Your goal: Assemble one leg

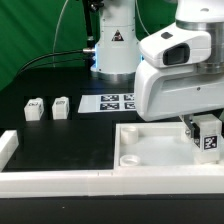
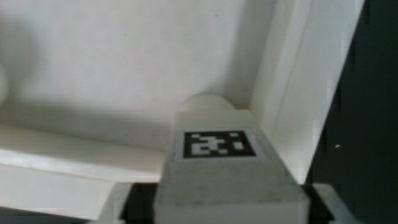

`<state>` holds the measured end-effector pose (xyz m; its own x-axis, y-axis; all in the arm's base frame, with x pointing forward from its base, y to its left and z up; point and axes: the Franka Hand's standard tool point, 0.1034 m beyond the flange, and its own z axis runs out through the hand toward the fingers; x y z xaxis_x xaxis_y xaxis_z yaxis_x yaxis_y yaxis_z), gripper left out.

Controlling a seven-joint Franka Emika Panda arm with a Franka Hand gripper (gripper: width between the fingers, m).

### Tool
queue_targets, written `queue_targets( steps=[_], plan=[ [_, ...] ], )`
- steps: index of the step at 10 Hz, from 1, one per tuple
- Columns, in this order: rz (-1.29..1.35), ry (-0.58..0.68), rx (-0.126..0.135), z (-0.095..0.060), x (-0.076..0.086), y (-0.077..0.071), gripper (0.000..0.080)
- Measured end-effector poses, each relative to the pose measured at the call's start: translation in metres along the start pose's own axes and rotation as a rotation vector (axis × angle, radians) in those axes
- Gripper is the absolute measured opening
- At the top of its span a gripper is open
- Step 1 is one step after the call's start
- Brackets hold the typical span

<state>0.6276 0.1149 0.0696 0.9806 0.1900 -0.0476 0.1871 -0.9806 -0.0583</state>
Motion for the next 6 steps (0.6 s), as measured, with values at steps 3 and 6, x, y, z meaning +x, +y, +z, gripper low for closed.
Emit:
queue_targets(
  steps=[3,6],
  plan=[
    [0.216,0.001,0.005,0.0002,0.0001,-0.0008,0.0289],
    [0.54,0.012,0.01,0.0006,0.0001,-0.001,0.029]
  ],
)
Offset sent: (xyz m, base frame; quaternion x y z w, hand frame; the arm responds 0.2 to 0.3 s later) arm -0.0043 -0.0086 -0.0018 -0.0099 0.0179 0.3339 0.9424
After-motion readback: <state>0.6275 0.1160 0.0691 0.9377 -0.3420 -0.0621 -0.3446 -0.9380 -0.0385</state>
